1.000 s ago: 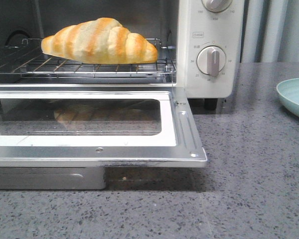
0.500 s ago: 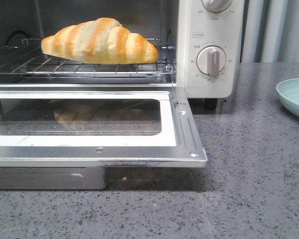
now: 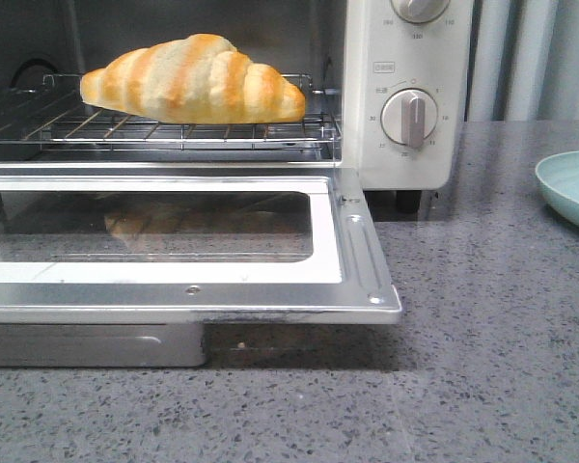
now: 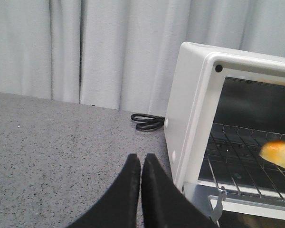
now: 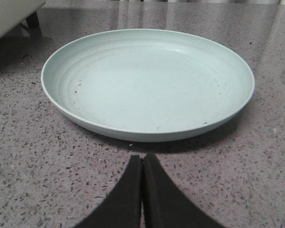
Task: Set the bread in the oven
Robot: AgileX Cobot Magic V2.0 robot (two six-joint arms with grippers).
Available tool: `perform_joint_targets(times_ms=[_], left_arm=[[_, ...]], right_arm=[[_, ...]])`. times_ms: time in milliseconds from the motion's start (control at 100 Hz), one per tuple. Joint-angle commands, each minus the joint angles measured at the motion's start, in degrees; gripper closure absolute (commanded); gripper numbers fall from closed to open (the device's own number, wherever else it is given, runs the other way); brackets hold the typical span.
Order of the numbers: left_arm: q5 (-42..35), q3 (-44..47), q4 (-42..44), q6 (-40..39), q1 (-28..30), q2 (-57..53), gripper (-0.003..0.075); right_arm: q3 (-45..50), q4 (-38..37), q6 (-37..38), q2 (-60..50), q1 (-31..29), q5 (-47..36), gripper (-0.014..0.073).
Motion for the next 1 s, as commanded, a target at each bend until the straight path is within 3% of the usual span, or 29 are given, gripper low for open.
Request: perform_joint_targets(times_ms=[0,430,590,780,990], left_arm=[[-3.24,-1.6,-1.02,-0.01,0.17,-1.59,0.0741],[-3.24,-1.6,-0.87,-0.01,0.17,-1.59,0.0741],[-3.05,-0.75,6.37,-1.57,-0.58,-1.59,0.0741],[-3.27,4.61,22.14,-18.12,-3.61,-1.59,0.0741],[-4.38,8.26,27.79,-18.73,-9.5,-1.59,0.0741]], right_arm=[[0.62,-0.13,-0.35,-1.34,-0.45,-1.42,0.0642],[0.62,-0.13,-0.35,-1.34,-0.45,-1.5,0.0642],[0.62,-0.13,-0.35,-1.34,-0.45,-1.5,0.0642],[0.62,-0.13,-0.35,-1.34,-0.45,-1.5,0.0642],[0.62,-0.13,-0.35,-1.34,-0.45,-1.5,0.0642]])
